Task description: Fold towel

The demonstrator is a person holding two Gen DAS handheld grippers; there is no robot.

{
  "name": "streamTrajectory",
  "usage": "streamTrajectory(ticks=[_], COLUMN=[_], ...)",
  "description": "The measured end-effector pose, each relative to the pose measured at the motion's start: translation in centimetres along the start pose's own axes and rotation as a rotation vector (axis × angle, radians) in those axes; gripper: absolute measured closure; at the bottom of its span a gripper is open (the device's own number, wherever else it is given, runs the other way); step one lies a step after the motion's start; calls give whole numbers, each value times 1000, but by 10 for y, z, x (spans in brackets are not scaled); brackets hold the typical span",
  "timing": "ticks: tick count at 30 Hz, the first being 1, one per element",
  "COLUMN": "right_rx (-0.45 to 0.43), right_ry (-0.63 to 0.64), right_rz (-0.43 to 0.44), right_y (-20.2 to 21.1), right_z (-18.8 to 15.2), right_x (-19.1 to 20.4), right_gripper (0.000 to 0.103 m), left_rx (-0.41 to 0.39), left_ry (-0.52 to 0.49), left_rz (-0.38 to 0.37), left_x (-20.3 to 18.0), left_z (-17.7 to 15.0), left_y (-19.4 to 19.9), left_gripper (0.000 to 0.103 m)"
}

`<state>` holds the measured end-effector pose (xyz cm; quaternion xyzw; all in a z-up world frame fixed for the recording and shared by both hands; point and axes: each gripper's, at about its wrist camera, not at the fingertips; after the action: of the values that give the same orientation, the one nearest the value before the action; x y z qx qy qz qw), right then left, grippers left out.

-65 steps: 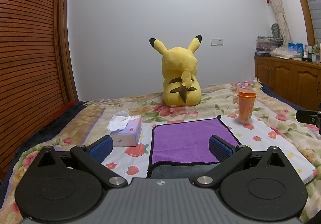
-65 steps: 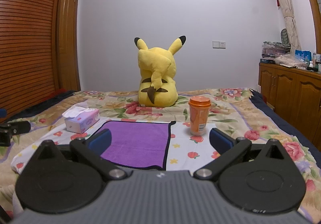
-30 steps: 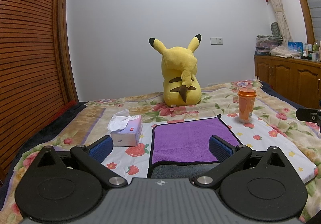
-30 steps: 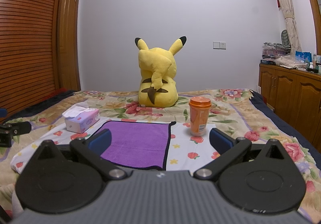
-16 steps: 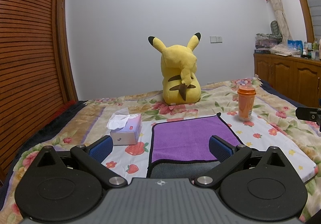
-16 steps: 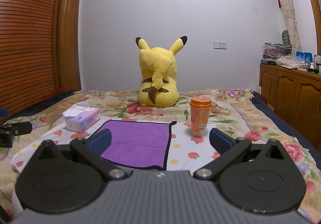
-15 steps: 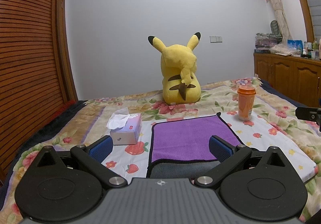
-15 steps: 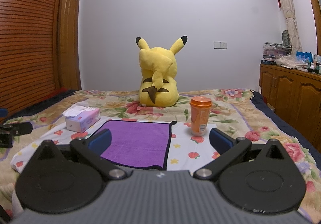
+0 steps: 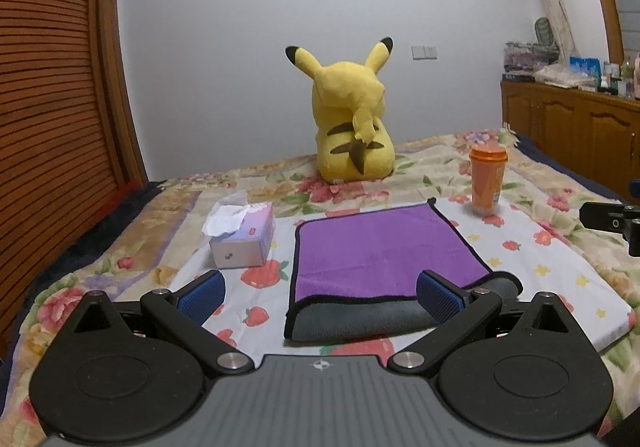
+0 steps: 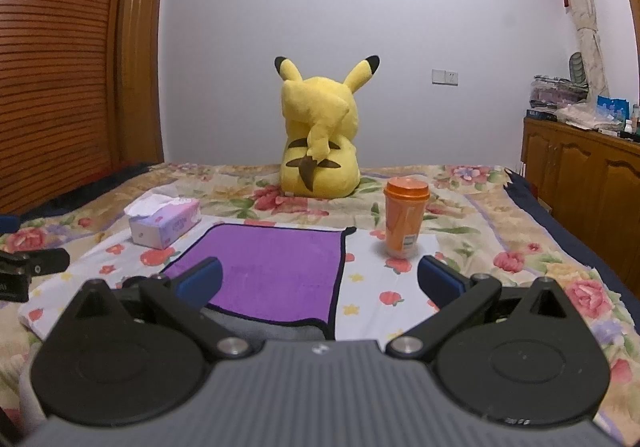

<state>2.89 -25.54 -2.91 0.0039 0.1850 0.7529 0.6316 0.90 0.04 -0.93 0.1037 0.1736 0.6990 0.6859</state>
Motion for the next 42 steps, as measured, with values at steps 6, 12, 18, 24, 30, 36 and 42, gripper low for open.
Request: streamTrajectory(ticks=[6,12,18,24,30,36,42], right_rx=[27,44,64,88,102,117,142], right_ry=[20,40,41,29,35,38,46], right_rz=[8,22,37,56,74,94,111], right_y=[-8,-15,-24,-35,-46,-56,-70], right_z=[-1,0,-1,-3,-3,-4,-5], right_x=[6,10,13,13,14,13,13], right_gripper=[0,0,0,0,0,0,0], left_rx=[25,41,72,104,122,147,167], left_ry=[-22,-28,-34,-63,-75,-61,-51], left_rz=[5,0,-10,-16,-17,-22,-27], left_x=[-6,-7,-8,-9,-7,-3,3], left_z=[-2,-3,-2,-3,-3,0,-1], left_y=[-10,-20,-32,-45,-59,-74,-87], left_gripper=[0,0,0,0,0,0,0])
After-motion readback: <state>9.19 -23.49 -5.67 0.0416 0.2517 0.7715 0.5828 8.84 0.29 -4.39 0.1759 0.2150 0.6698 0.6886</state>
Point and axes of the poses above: each gripper's, at about its wrist camera, not at the fingertips, and y roughly against the way its jaws point, x to its left, z to its top, and after that the axes turned 15 degrees about y, right-handed
